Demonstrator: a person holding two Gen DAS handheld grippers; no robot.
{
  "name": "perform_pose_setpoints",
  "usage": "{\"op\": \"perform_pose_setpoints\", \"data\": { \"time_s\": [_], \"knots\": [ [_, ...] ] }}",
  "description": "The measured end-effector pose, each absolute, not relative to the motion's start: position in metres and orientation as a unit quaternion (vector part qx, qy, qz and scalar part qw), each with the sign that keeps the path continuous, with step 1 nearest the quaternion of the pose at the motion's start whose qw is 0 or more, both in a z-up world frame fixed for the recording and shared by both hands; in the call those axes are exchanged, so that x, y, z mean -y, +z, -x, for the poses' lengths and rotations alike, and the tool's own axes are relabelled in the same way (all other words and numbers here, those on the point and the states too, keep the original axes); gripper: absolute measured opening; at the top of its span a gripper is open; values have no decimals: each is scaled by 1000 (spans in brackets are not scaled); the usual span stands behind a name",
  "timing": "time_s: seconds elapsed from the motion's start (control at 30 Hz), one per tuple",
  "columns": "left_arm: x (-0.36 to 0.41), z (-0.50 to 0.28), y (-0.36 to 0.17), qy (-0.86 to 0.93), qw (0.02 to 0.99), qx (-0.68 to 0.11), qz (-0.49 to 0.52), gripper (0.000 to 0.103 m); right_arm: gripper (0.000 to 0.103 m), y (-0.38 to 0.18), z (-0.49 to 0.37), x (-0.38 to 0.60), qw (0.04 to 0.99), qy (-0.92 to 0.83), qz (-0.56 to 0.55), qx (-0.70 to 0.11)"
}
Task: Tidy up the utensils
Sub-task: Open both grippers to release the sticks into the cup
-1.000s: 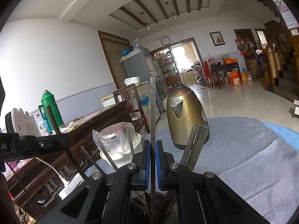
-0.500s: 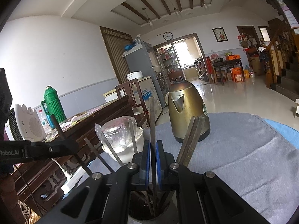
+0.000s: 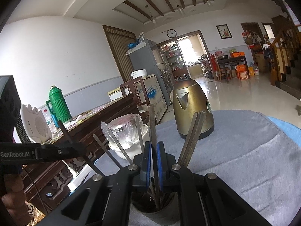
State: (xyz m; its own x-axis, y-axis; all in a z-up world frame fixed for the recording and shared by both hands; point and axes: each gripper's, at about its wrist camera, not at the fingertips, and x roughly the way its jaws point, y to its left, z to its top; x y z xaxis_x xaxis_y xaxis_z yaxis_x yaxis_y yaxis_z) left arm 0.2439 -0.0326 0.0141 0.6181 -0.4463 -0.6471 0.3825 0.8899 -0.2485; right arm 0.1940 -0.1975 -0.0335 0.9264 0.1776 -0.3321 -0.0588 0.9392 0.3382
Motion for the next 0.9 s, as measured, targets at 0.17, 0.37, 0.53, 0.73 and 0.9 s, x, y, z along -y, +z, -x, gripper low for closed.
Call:
{"op": "perform_pose_setpoints", "data": {
  "time_s": [0.17,0.37,0.53,0.73,0.9],
  "knots": [
    [30,-241,10,-235,893,-380,47,12,13,-33,-192,199,964,64,-168,-194],
    [15,-234,6,-225,897,-376,59,39,70,-34,-181,208,959,68,-194,-194],
    [6,-229,-3,-208,897,-385,57,42,70,-30,-167,215,961,63,-197,-182],
    [1,-209,-13,-162,912,-375,22,69,70,-27,-154,222,961,52,-195,-191],
    [-4,-194,-18,-96,925,-366,-10,76,70,-27,-143,227,957,38,-186,-222]
  ]
}}
